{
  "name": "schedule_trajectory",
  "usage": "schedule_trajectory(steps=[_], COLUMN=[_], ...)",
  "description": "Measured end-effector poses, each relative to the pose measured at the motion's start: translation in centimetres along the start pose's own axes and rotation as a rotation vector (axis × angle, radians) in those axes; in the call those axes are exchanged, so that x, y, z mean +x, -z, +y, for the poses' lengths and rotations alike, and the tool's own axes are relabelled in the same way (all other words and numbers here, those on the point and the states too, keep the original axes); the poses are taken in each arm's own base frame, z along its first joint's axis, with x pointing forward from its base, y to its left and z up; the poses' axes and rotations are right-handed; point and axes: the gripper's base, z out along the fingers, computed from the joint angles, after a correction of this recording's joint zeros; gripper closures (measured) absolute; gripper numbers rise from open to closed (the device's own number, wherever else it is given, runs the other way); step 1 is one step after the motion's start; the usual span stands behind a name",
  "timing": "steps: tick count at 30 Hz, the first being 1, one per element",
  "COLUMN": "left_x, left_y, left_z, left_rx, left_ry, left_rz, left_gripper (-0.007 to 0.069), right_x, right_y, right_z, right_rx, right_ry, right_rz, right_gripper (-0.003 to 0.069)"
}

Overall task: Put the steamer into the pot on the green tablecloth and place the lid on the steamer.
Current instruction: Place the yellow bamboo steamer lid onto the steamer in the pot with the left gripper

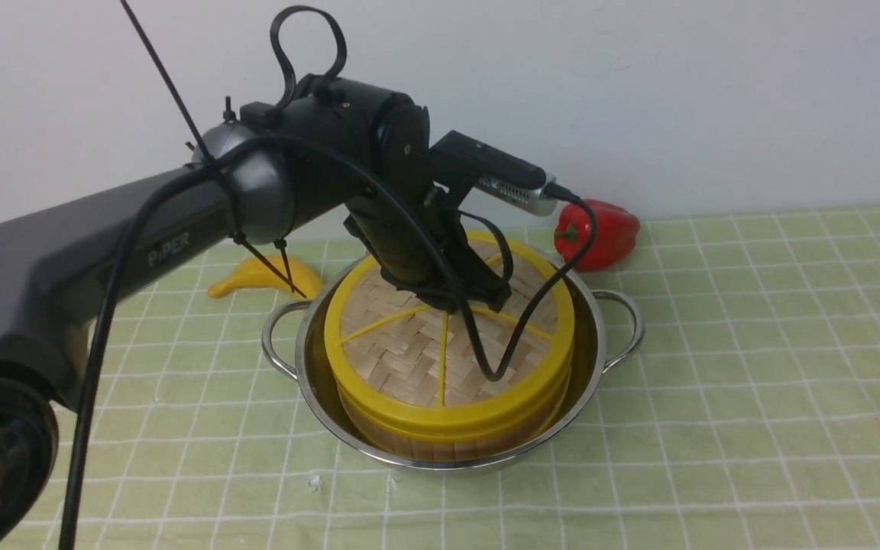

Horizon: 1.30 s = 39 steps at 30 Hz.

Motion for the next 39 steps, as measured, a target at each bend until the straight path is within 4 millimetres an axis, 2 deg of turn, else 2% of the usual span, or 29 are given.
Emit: schedule_trajectory(steps=[13, 23, 29, 33, 37, 39], left_x=[0.0, 0.0, 0.1, 0.5, 0.7, 0.8], left_y=[0.0, 0.3, 0.9, 2.3, 5.0, 7.5], left_z=[0.0, -0.1, -0.1, -0.1, -0.1, 0.0], left_rx=[0.002, 0.011, 0.015, 0.018, 0.015, 0.001], left_ry=[0.001, 0.004, 0.007, 0.007, 0.006, 0.001], left_rz=[0.014, 0.016, 0.01, 0.03, 0.006, -0.024], left_gripper=[0.0487, 0.0377, 0.0361, 0.0361, 0.0361, 0.0361], right_x=[0.0, 0.0, 0.0, 0.0, 0.0, 0.1], right_y=[0.0, 0.0, 0.0, 0.0, 0.0, 0.0], right_z=[0.0, 0.0, 0.0, 0.0, 0.1, 0.2], right_rx=[0.0, 0.0, 0.0, -0.001, -0.008, -0.024], right_ry=[0.001, 0.001, 0.001, 0.001, -0.003, -0.01], right_rz=[0.0, 0.0, 0.0, 0.0, 0.002, 0.008], right_gripper=[0.0189, 0.0189, 0.0189, 0.0189, 0.0189, 0.0189])
